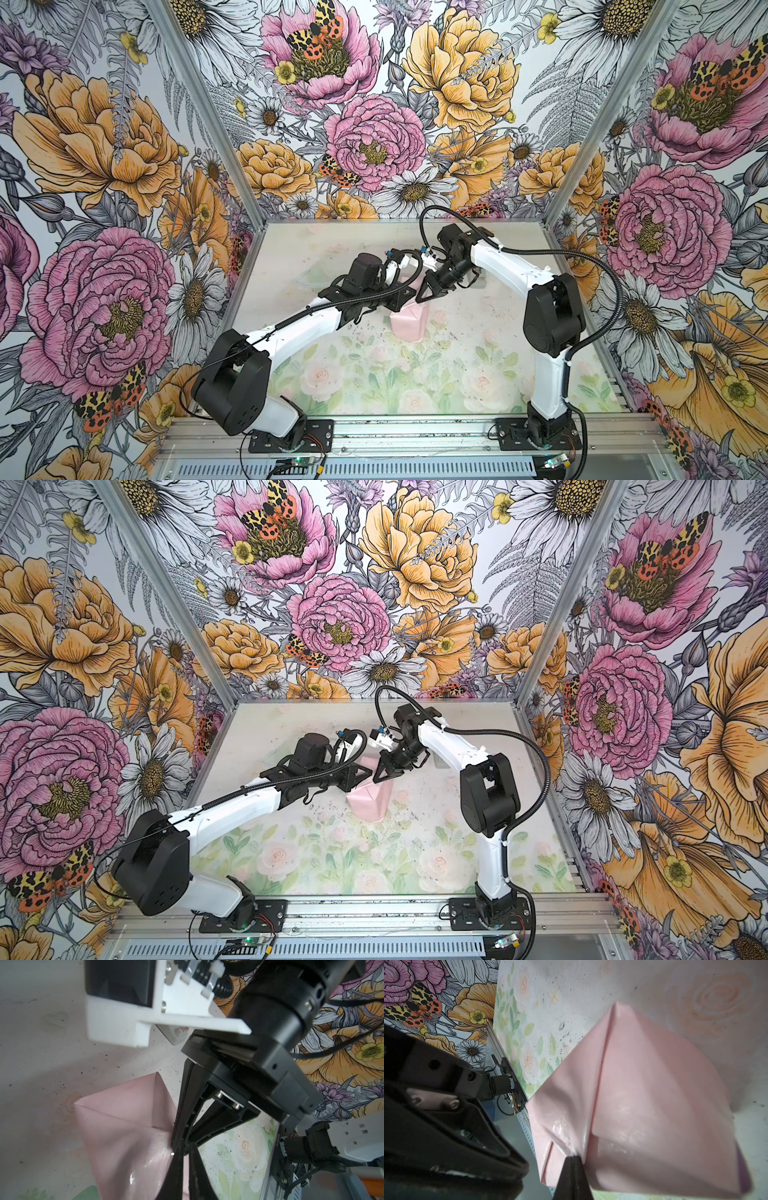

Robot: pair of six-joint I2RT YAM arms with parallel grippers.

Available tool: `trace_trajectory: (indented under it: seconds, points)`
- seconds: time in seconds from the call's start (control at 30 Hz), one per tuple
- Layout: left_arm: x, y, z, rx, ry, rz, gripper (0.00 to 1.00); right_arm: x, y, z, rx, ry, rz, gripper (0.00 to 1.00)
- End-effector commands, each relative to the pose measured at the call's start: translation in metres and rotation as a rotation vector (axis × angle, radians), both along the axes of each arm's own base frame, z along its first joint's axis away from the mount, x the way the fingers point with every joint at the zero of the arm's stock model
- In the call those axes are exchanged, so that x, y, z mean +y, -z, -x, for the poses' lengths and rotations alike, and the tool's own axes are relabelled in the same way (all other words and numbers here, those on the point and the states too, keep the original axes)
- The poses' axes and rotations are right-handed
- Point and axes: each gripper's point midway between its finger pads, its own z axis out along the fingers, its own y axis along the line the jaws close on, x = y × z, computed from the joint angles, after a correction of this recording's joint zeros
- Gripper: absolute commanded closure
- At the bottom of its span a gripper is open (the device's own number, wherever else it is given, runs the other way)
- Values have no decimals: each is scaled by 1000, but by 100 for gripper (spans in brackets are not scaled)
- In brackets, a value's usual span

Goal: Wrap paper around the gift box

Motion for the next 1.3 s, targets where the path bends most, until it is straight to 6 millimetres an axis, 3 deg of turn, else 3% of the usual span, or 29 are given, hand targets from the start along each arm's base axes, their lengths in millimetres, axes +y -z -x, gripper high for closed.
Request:
trace_trajectory:
  seconds: [0.0, 0.7, 1.03, 1.27]
  points:
    - [-8, -7, -6, -33, 13, 11, 90, -12, 26, -11, -6, 16, 104, 100]
    - [0, 23, -27, 37, -83, -39, 90, -15, 25, -9, 12, 13, 120, 100]
    - [-5, 11, -32, 10, -77, -11, 90, -15, 26, -10, 21, 11, 129, 100]
    - [4, 42, -30, 69, -101, -68, 93, -15, 25, -11, 24, 18, 138, 100]
